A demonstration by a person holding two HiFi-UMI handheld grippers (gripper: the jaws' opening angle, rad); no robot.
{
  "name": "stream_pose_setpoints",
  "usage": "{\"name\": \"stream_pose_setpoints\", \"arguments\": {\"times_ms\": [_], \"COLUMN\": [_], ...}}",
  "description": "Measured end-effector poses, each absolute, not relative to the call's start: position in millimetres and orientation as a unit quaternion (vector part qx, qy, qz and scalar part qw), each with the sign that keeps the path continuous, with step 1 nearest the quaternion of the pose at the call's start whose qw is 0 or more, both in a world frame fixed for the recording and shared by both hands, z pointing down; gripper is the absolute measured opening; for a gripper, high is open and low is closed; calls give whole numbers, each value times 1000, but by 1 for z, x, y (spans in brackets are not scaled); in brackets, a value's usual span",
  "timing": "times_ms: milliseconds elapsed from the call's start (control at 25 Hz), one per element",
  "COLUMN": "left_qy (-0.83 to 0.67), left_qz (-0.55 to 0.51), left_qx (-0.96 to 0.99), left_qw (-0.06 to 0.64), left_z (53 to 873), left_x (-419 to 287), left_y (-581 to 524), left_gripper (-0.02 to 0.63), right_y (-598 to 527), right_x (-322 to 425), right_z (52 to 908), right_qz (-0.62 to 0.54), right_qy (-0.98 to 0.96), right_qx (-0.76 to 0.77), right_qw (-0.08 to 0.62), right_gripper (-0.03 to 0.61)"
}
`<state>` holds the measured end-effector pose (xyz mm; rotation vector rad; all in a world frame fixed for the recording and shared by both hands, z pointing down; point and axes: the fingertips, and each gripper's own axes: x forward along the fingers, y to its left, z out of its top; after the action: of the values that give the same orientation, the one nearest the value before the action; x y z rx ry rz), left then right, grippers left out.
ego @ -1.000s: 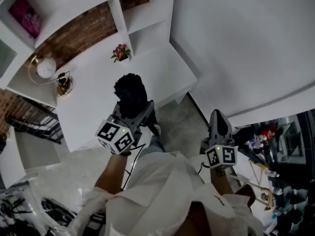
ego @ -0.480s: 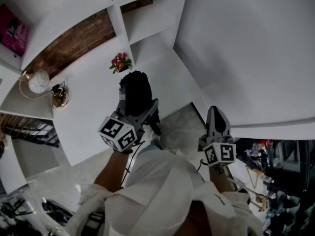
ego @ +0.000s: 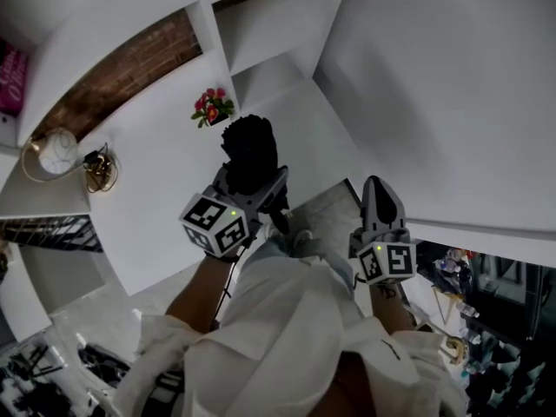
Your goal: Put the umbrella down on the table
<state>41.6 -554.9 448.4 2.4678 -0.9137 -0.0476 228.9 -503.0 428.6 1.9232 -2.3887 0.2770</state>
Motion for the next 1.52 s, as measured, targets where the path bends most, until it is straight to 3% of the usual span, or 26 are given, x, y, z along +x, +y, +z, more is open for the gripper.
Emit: {"name": "stream_pose_setpoints", "arguments": {"times_ms": [800, 1520], "left_qy": [-401, -434], "left_qz": [32, 193], "left_qx": [855, 765], "left_qw": [327, 435], "left_z": [509, 644], "left_x": [61, 91], "left_y": [-604, -636], "left_gripper": [272, 272], "right_y": [-580, -626], "right_x": [209, 197], "right_z": [486, 580], "right_qz": [136, 213], "right_qy": [-832, -843], "right_qx": [533, 477], "right_qw": [68, 124], "right_gripper": [18, 18]}}
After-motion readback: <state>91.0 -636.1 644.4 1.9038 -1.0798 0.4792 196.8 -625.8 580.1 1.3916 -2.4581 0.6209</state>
